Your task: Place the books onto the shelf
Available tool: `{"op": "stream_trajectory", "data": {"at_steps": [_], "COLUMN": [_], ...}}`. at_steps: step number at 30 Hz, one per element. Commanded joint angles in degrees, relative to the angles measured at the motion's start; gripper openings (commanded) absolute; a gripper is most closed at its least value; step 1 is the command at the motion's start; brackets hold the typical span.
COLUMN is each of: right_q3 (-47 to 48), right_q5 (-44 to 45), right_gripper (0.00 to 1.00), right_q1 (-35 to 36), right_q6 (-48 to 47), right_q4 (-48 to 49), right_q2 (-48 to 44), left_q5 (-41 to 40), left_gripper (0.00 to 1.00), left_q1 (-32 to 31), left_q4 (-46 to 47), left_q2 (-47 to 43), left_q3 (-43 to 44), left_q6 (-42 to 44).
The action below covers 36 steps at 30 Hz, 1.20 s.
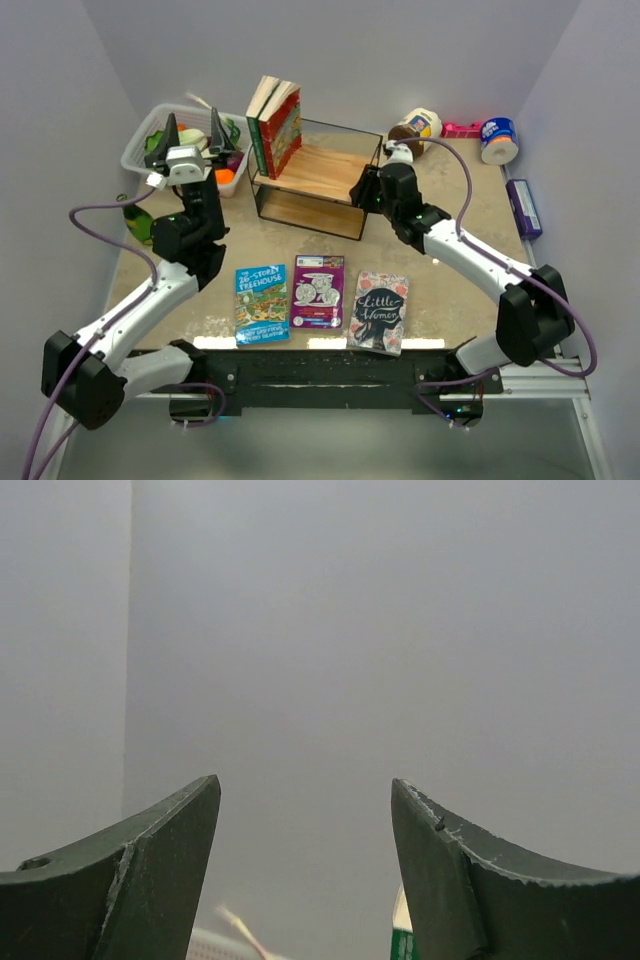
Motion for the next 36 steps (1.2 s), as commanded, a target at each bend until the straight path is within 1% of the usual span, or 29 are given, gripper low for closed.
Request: {"op": "stream_trajectory", "data": {"at_steps": [1, 3, 7, 9, 10, 12, 13, 15, 16, 17, 18, 19, 20, 22, 23, 24, 25, 26, 27, 29, 30, 32, 33, 34, 35, 36], "right_q3": [-0.25, -0.17, 0.01, -0.25, -0.25, -0.25, -0.51, -2.09, -3.06, -5.41, -6.92, -8.5, -11.65, -16.31, -17.64, -18.7, -20.54, -21.51, -22.39, -24.15, -24.86, -26.88, -27.41, -28.19, -28.38, -28.64], "right_q5": [1.8, 3.03, 4.26, 4.7, 4.97, 4.97, 4.71, 3.66, 1.91, 1.02, -0.03, -1.78, -4.23, -6.36, -9.5, -10.4, -10.76, -12.33, -15.3, -16.74, -17.35, -18.75, -19.28, -18.94, -18.59, -18.93], "right_gripper": [0.47, 0.51, 0.55, 0.56, 0.57, 0.57, 0.57, 0.57, 0.57, 0.56, 0.56, 0.56, 0.55, 0.54, 0.54, 0.54, 0.54, 0.54, 0.53, 0.53, 0.54, 0.54, 0.54, 0.55, 0.55, 0.56], "right_q1": [0.37, 0.37, 0.37, 0.37, 0.37, 0.46, 0.46, 0.37, 0.55, 0.63, 0.64, 0.98, 1.16, 2.3, 2.48, 3.18, 3.44, 3.71, 4.49, 5.73, 6.95, 7.93, 8.8, 9.07, 9.42, 9.51], "right_q6": [-1.01, -1.01, -0.66, -0.74, -0.74, -0.83, -0.75, -0.13, 0.31, 0.66, 1.71, 1.98, 2.33, 3.38, 3.39, 3.91, 4.35, 4.79, 5.58, 6.28, 6.98, 8.04, 9.18, 9.8, 11.02, 11.55], "right_q4": [-4.42, -5.22, -8.9, -10.05, -11.71, -13.65, -15.49, -16.91, -17.96, -18.32, -18.49, -17.97, -17.79, -16.48, -15.69, -14.64, -13.93, -13.05, -10.87, -9.45, -7.79, -5.06, -2.61, -1.63, -0.75, 2.04], "right_q2": [-5.04, -6.1, -9.44, -12.17, -13.04, -15.86, -17.08, -20.86, -22.18, -23.32, -26.21, -27.28, -28.51, -30.98, -31.33, -31.33, -31.07, -30.46, -29.67, -26.78, -25.63, -21.68, -20.45, -18.96, -16.42, -14.83], "left_q5": [-4.25, -5.22, -5.93, -6.01, -6.01, -6.36, -6.45, -6.28, -5.32, -4.35, -1.47, 0.12, 1.7, 7.32, 9.35, 13.37, 15.67, 17.78, 21.55, 24.47, 27.36, 33.24, 38.32, 40.11, 41.43, 43.62], "left_gripper": [0.74, 0.74, 0.75, 0.75, 0.75, 0.75, 0.74, 0.73, 0.73, 0.73, 0.73, 0.73, 0.72, 0.7, 0.7, 0.69, 0.69, 0.69, 0.7, 0.7, 0.71, 0.71, 0.71, 0.71, 0.71, 0.71], "left_q1": [-0.37, -0.37, -0.37, -0.37, -0.37, -0.37, -0.37, -0.28, -0.28, -0.37, -0.37, -0.28, -0.37, -0.28, -0.37, -0.37, -0.37, -0.46, -0.46, -0.37, -0.46, -0.46, -0.72, -0.9, -0.98, -1.25], "left_q4": [-11.32, -14.76, -26.51, -30.49, -34.25, -39.1, -44.52, -50.6, -57.33, -60.8, -64.48, -72.7, -76.18, -84.16, -85.6, -86.57, -86.41, -85.54, -84.57, -81.05, -80.17, -72.99, -69.48, -61.44, -58.05, -52.36], "left_q2": [-5.32, -7.0, -12.18, -13.94, -15.34, -16.84, -18.24, -19.83, -21.14, -21.59, -21.6, -21.42, -20.9, -18.79, -18.18, -17.39, -17.2, -17.38, -17.9, -18.52, -18.7, -18.96, -18.7, -18.35, -17.82, -16.08], "left_q3": [-3.03, -3.83, -4.27, -4.44, -4.62, -4.27, -4.18, -4.1, -4.09, -4.18, -3.75, -3.74, -3.74, -4.44, -5.49, -8.11, -9.7, -11.55, -15.22, -18.67, -21.47, -25.08, -28.93, -30.71, -33.51, -34.49], "left_q6": [-6.92, -9.2, -13.77, -16.67, -17.29, -20.54, -21.85, -27.82, -30.45, -35.09, -37.66, -40.12, -44.41, -48.65, -52.06, -53.84, -56.55, -57.89, -59.21, -62.89, -64.04, -66.76, -68.17, -70.71, -71.6, -72.13]}}
